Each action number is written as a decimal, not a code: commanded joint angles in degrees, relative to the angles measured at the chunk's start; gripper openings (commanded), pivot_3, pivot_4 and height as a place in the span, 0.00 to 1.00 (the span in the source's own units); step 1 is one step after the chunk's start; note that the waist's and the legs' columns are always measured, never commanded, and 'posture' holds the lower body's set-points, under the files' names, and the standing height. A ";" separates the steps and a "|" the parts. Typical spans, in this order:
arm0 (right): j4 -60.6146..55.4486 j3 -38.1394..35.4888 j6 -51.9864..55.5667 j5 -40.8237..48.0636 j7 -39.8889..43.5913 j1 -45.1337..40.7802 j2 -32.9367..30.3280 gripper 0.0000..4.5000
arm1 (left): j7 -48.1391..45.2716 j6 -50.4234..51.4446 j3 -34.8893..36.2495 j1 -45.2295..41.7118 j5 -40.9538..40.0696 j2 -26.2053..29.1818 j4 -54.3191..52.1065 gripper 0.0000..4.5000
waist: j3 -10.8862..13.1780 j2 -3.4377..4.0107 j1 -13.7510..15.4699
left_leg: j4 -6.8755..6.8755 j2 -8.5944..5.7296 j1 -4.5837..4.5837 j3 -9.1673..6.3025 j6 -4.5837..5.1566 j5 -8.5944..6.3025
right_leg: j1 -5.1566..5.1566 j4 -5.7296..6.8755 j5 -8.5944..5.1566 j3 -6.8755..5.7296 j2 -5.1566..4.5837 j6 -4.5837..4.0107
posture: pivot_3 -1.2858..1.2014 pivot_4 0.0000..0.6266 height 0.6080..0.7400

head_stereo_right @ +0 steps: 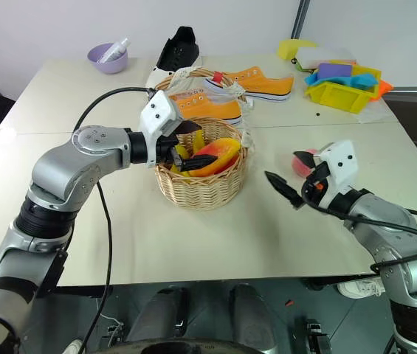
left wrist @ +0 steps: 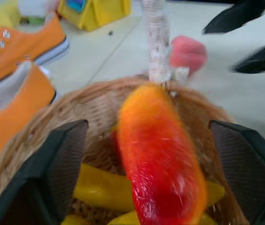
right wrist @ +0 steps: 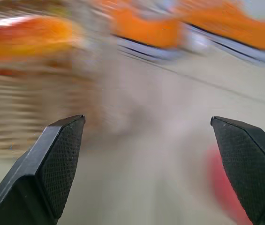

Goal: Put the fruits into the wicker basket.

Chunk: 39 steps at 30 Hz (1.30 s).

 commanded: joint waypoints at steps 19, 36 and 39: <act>26.10 1.07 1.41 -8.53 2.93 -14.69 4.03 0.88 | -11.35 -1.14 6.11 14.85 -9.37 9.17 -15.38 1.00 | 0.00 0.06 0.05 | 0.02 0.06 0.02 0.28 0.01 0.00 | 0.01 0.05 0.01 0.08 0.04 -0.01 | 0.52 0.24 0.92; -14.66 -5.95 8.79 14.71 12.89 -5.88 -2.23 0.47 | -13.93 -14.56 21.36 26.50 -8.73 10.39 -5.83 1.00 | 0.05 0.23 -0.25 | -0.04 0.20 0.09 0.11 0.10 -0.05 | 0.00 0.04 0.00 0.08 0.11 -0.02 | 0.52 0.24 0.92; -17.91 3.55 11.78 14.17 6.85 -14.32 1.22 0.47 | -13.92 -18.08 22.23 27.27 -7.94 9.49 -2.84 1.00 | 0.05 0.22 -0.01 | -0.01 0.21 0.13 0.10 0.10 -0.05 | 0.02 0.04 0.07 0.08 0.12 -0.15 | 0.52 0.24 0.92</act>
